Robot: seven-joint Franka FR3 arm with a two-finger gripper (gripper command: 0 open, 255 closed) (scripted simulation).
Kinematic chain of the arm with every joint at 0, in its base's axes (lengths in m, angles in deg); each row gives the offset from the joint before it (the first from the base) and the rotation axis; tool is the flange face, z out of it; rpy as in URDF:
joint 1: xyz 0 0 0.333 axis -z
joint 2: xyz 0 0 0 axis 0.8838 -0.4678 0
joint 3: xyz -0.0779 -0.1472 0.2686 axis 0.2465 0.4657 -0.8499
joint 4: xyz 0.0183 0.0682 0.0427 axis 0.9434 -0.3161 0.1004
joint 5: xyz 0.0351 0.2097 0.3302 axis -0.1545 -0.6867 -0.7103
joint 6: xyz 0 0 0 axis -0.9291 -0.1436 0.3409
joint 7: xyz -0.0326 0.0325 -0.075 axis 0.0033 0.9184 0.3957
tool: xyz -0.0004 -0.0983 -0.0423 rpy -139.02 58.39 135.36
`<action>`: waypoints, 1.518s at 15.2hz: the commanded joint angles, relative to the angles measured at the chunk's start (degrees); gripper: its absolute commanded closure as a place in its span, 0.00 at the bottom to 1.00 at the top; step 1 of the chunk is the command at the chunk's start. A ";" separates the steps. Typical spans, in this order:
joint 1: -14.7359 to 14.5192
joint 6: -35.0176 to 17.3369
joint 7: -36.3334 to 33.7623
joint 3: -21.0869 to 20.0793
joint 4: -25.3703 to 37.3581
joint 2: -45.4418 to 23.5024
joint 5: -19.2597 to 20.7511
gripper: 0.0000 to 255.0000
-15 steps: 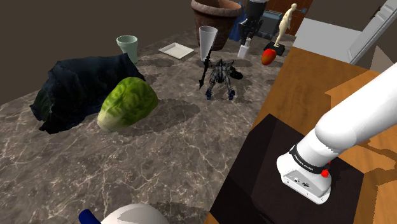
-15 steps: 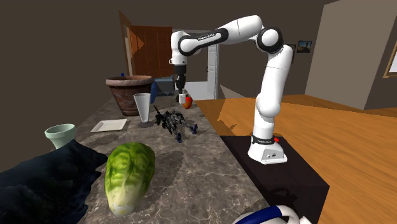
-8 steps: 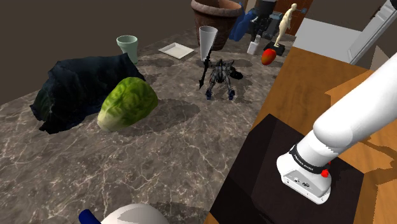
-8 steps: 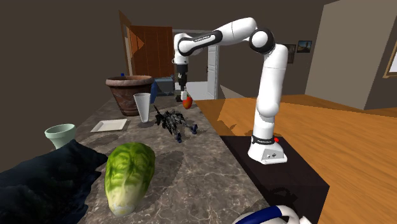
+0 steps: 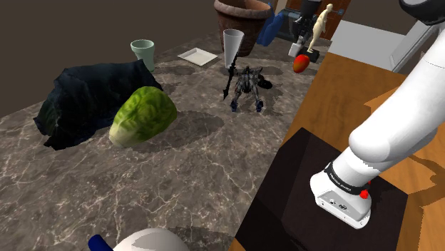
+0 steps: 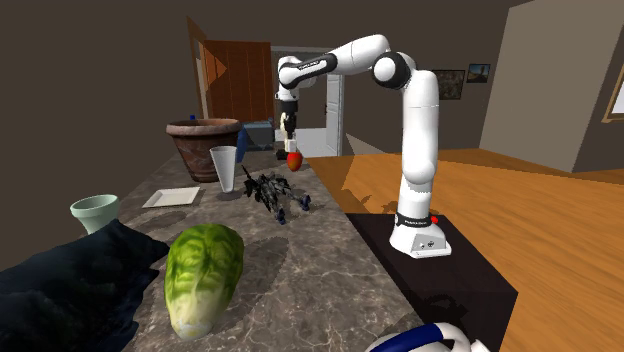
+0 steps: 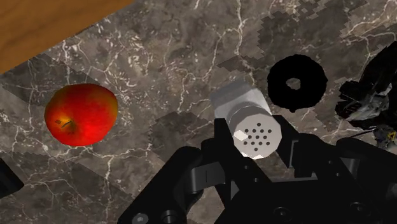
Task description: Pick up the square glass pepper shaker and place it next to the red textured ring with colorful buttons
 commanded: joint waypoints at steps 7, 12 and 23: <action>0.42 -5.30 0.79 0.27 -4.22 -1.06 -0.26 1.00; 0.45 -8.98 0.79 0.24 -7.23 -1.75 -0.41 1.00; 0.59 -16.84 0.98 0.14 -12.62 -4.29 -1.01 1.00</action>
